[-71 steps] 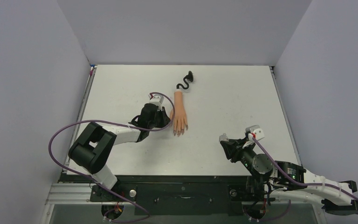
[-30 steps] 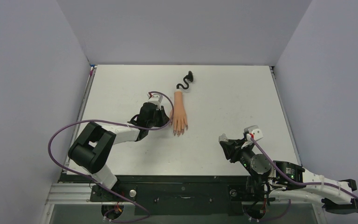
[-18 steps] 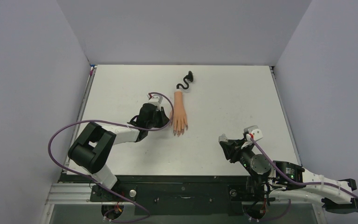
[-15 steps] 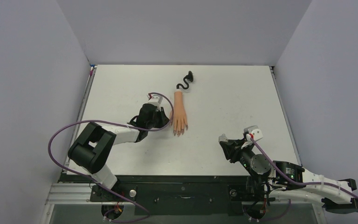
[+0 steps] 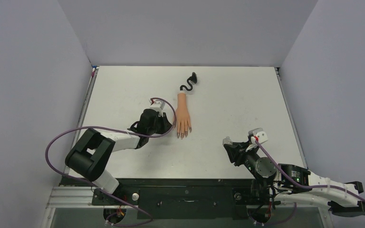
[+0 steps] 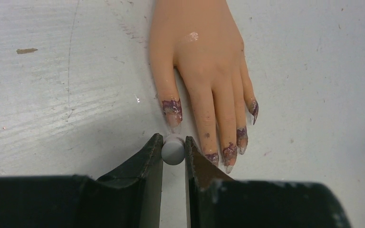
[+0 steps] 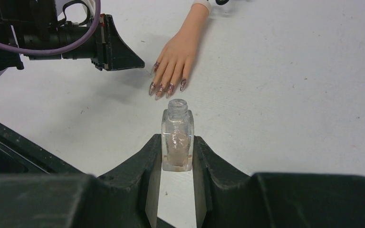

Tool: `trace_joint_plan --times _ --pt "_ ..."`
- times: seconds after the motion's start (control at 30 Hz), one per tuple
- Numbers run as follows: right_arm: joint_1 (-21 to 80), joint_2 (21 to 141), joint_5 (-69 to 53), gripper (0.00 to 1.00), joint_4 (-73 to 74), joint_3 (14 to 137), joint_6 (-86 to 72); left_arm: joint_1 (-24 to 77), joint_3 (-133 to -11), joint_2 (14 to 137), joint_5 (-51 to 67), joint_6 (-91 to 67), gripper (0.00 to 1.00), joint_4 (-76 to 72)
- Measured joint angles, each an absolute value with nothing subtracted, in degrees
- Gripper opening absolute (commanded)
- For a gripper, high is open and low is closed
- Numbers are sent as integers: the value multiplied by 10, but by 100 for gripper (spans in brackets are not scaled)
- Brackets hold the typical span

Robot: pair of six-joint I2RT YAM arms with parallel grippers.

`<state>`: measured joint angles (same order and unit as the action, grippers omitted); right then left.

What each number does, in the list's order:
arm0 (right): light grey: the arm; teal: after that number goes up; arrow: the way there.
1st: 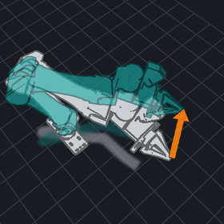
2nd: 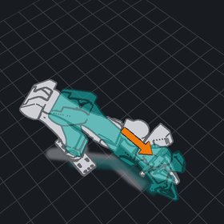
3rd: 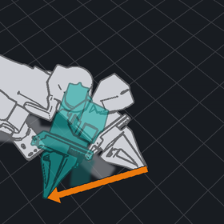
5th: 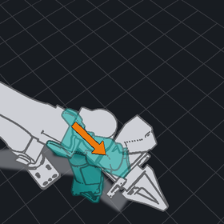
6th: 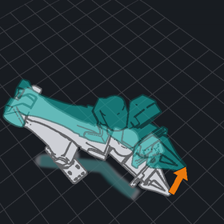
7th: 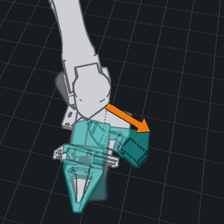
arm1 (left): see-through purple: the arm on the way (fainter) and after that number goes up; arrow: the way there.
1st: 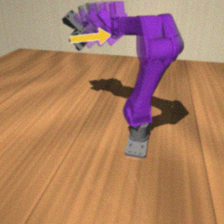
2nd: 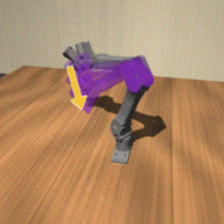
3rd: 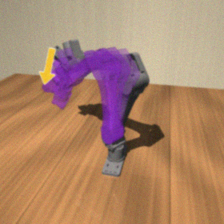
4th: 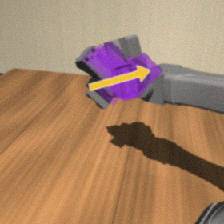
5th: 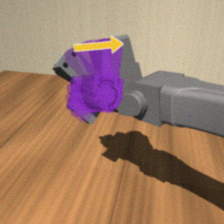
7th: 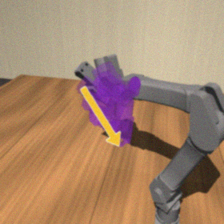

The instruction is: Paint the nails

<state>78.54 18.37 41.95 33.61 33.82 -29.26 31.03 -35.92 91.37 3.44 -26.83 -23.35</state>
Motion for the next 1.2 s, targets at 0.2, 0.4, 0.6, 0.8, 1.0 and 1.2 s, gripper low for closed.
trace_joint_plan --times 0.2,0.4,0.6,0.8,1.0,1.2 --pt "786 184 420 0 336 338 -293 310 -359 903 35 -268 0 -233" --pt "789 184 421 0 336 338 -293 310 -361 903 35 -268 0 -225" --pt "789 184 421 0 336 338 -293 310 -389 910 35 -267 0 -215" --pt "791 184 423 0 336 338 -293 309 -413 924 35 -263 0 -210" --pt "792 184 423 0 336 338 -293 305 -421 933 35 -262 0 -196" --pt "792 184 424 0 336 338 -293 303 -420 933 35 -262 0 -193"
